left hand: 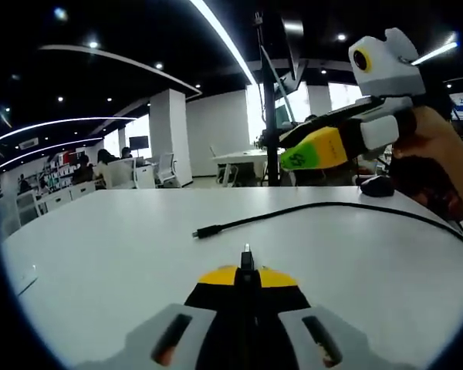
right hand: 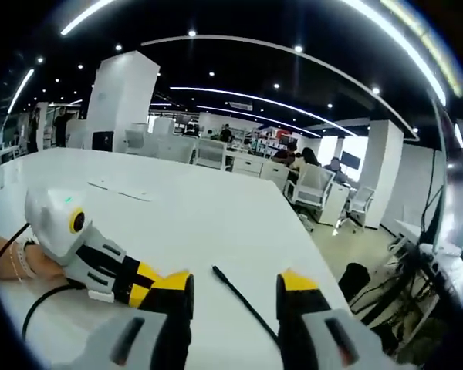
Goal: Find the charging cable on the desk, coil it up and secure with Velcro.
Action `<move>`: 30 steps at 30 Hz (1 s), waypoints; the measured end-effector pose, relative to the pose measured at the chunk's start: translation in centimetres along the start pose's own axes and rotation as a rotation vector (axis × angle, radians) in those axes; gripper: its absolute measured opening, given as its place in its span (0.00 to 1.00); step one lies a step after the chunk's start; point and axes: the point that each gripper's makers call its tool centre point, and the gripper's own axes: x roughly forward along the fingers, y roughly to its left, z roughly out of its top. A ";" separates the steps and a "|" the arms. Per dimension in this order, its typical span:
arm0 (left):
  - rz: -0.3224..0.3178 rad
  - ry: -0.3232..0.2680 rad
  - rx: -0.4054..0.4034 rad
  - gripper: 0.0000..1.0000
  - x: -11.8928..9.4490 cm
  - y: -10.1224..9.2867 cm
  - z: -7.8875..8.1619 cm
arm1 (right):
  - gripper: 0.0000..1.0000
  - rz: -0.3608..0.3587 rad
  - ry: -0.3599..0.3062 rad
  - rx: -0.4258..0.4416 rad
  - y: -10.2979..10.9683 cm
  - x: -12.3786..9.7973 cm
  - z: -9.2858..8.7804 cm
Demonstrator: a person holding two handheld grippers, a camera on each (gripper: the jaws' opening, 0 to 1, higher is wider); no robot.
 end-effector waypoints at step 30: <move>-0.007 -0.001 -0.012 0.08 -0.1 -0.3 -0.1 | 0.44 0.103 0.102 -0.023 -1.0 6.1 -2.3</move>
